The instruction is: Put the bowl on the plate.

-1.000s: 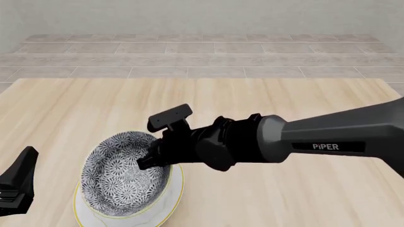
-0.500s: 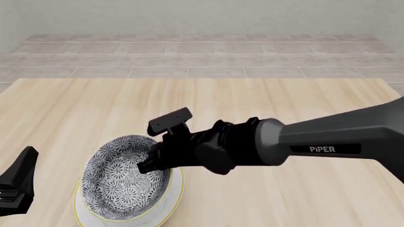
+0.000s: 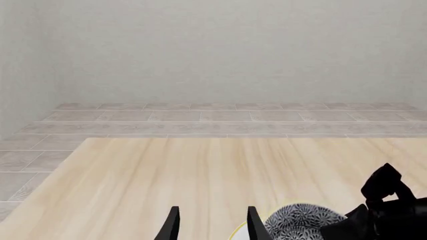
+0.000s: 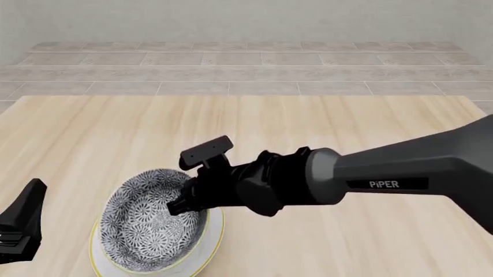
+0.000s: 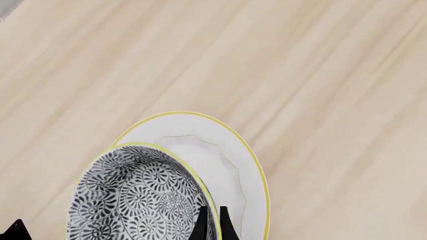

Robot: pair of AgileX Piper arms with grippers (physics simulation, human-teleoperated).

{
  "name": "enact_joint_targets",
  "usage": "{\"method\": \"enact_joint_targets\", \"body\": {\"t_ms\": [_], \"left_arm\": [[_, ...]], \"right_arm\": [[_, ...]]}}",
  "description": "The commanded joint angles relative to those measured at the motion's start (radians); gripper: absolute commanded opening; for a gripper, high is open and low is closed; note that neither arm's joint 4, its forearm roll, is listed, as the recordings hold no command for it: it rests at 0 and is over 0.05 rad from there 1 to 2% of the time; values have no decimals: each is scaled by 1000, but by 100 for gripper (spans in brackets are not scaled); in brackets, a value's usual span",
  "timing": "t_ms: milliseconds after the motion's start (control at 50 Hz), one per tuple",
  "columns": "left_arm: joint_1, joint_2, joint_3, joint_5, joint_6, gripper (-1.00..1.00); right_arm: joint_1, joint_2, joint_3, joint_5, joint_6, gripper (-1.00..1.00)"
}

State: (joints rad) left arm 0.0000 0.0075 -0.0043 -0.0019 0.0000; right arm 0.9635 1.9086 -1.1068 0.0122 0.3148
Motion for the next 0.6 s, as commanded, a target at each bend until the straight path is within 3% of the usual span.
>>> {"method": "enact_joint_targets", "body": {"t_ms": [20, 600], "left_arm": [[0, 0, 0, 0, 0, 100], [0, 0, 0, 0, 0, 100]], "right_arm": [[2, 3, -2, -9, 11, -100], [-9, 28, 2, -30, 18, -100]]}}
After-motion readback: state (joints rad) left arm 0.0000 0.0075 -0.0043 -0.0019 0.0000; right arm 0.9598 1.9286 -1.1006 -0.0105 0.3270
